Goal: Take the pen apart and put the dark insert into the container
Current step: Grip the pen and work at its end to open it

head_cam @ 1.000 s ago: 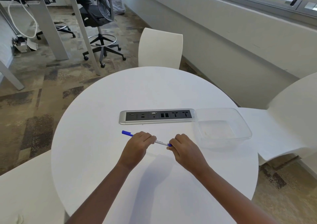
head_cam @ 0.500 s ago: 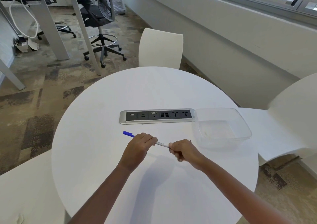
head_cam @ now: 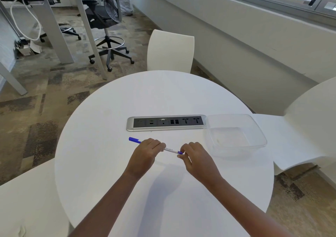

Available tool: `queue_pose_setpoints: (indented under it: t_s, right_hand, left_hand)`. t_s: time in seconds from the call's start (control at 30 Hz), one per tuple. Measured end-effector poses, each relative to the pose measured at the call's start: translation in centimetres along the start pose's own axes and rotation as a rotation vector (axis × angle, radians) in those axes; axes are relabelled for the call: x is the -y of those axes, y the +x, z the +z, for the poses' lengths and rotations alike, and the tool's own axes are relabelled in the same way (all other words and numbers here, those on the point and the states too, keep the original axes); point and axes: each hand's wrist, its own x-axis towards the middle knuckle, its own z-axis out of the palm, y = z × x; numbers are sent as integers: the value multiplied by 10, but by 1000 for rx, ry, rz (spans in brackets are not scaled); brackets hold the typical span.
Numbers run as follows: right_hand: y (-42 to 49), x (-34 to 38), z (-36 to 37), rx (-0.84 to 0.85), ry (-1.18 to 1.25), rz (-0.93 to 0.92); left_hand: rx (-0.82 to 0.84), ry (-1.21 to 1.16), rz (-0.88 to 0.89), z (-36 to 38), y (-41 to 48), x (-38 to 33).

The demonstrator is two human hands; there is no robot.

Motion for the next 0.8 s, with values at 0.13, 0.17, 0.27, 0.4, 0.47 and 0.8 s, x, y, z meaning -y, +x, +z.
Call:
queue_pose_setpoints:
  t_s: [0.13,0.17,0.27,0.4,0.47,0.8]
  right_hand:
    - [2,0,-1,-46,-113,-116]
    - [3,-1,0,-34,-81,-98]
    - [5,-2,1,70,96,37]
    - [12,-1,-5,271,519,381]
    - [15,-2,-8,353,790,552]
    - [0,1,-3,101,167,131]
  left_hand:
    - [-16,-5,1,0,0,-1]
    - [-18,-8,1,1,0,-1]
    - [-14,-10,-3,2,-1,-2]
    - [-7,-8,2,2,-2,-2]
    - [-7,-10,7,2,-2,-2]
    - [-10,-4,5,1,0,-1]
